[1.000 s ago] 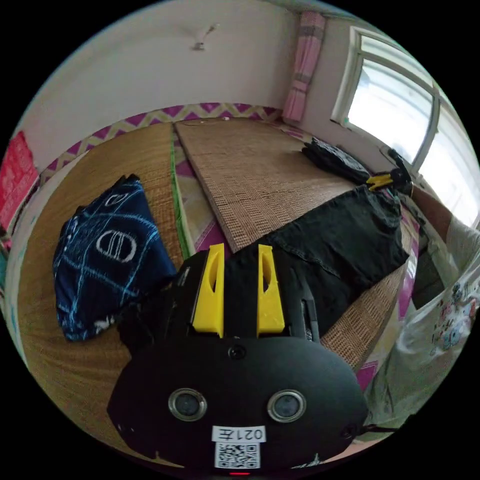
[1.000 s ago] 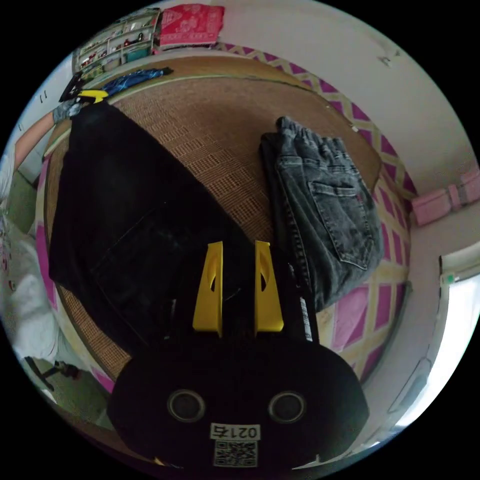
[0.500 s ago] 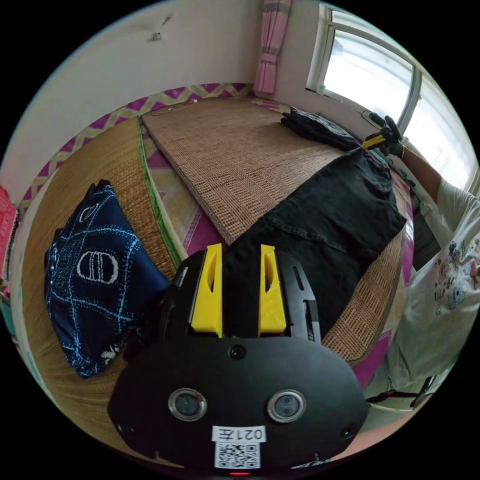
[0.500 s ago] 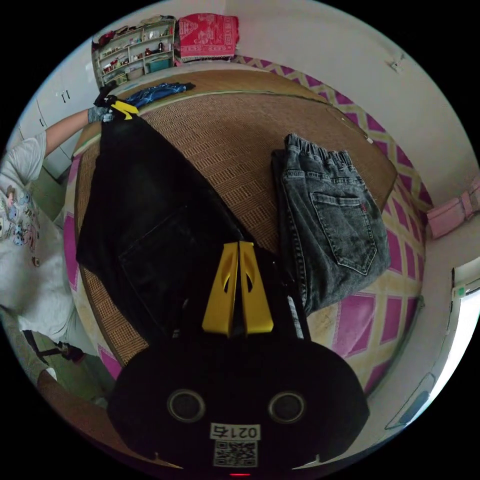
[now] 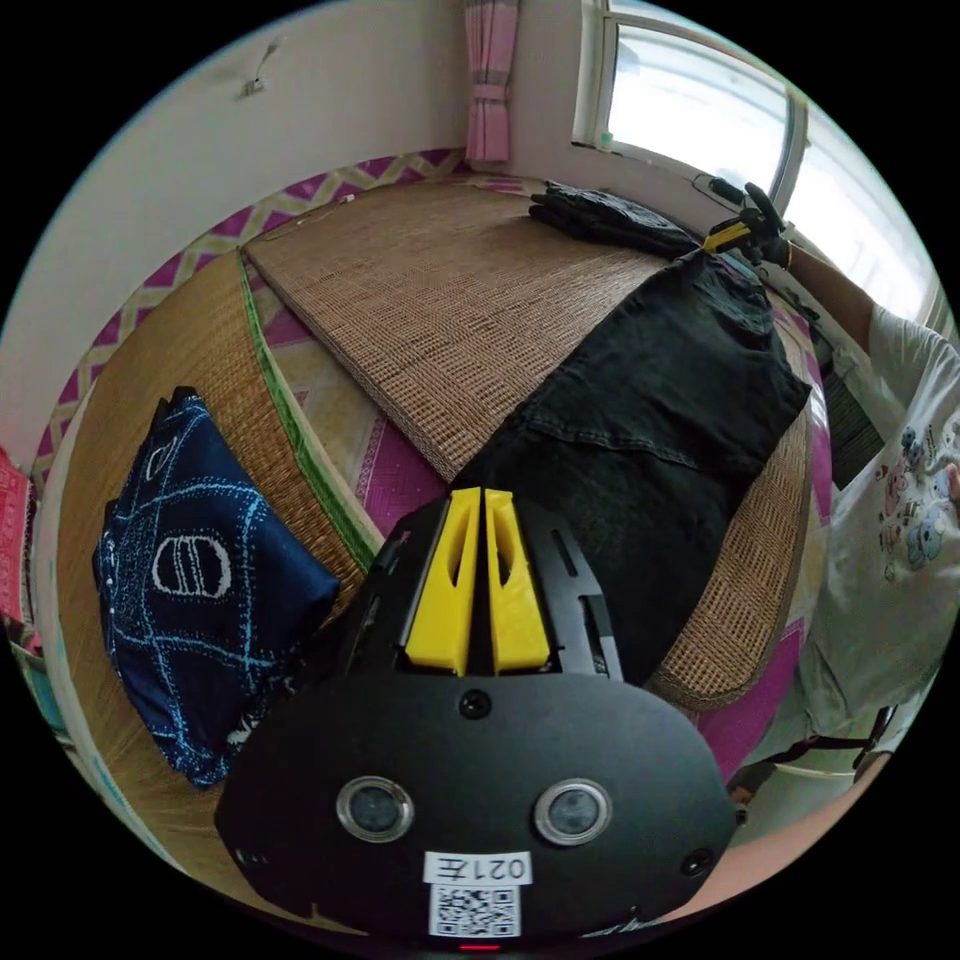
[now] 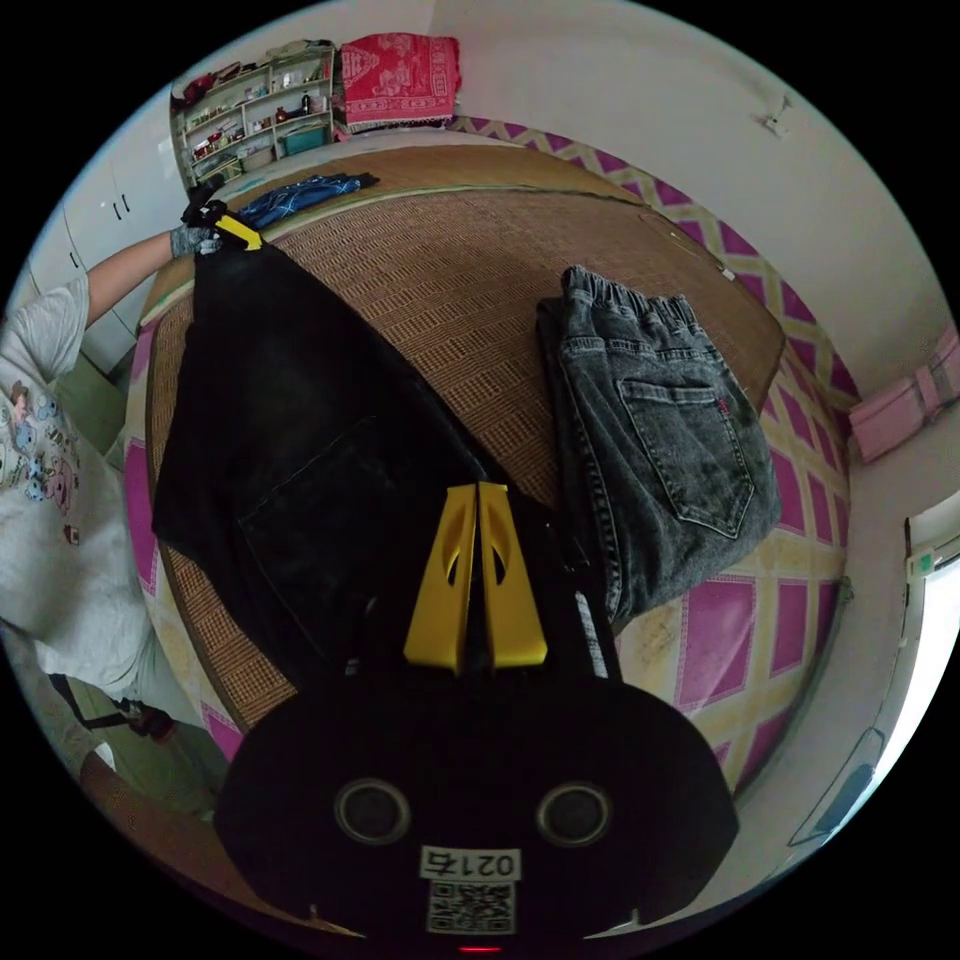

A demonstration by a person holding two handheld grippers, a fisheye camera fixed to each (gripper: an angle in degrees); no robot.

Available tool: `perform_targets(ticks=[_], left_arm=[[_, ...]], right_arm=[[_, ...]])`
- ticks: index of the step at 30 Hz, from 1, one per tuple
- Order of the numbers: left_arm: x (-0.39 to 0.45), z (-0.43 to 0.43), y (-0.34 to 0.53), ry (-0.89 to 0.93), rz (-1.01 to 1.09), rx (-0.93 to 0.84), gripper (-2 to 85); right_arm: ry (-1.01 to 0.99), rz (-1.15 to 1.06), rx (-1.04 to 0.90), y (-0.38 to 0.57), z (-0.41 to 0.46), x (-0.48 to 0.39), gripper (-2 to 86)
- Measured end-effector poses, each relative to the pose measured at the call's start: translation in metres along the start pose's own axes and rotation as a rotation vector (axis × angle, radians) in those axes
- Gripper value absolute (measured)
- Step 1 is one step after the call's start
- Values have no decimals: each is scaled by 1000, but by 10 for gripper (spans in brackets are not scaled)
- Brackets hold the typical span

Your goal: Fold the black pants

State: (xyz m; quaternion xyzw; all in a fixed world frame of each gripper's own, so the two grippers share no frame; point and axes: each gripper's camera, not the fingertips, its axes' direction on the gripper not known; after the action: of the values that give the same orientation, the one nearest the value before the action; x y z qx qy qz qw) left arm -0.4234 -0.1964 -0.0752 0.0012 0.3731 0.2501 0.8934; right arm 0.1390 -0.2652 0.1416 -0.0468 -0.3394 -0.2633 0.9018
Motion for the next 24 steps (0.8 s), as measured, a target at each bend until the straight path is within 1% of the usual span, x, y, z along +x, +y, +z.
perform_targets(ticks=[1, 4, 9, 12, 16, 19, 21, 23, 24], left_arm=[[0, -6, 2, 4, -2, 15, -9], [5, -46, 19, 31, -11, 132, -9], [54, -139, 68, 65, 94, 275, -9], [88, -188, 109, 84, 131, 313, -9], [128, -221, 165, 125, 107, 312, -9], [156, -223, 210, 178, 51, 291, -9], [168, -209, 242, 220, -37, 277, -9], [172, -191, 264, 251, -114, 258, -9], [172, -181, 278, 267, -163, 256, -9]], right_arm=[[-6, -2, 5, 5, -5, 0, -10], [-29, -15, 48, 26, -31, -6, -10], [-63, -25, 215, 96, -104, -39, -10], [-106, -48, 293, 156, -146, -79, -10], [-159, -43, 351, 241, -181, -147, -10], [-181, -10, 325, 291, -179, -190, -10], [-190, 35, 256, 314, -160, -206, -10], [-251, 117, 168, 342, -122, -216, -10], [-267, 138, 159, 349, -112, -217, -10]])
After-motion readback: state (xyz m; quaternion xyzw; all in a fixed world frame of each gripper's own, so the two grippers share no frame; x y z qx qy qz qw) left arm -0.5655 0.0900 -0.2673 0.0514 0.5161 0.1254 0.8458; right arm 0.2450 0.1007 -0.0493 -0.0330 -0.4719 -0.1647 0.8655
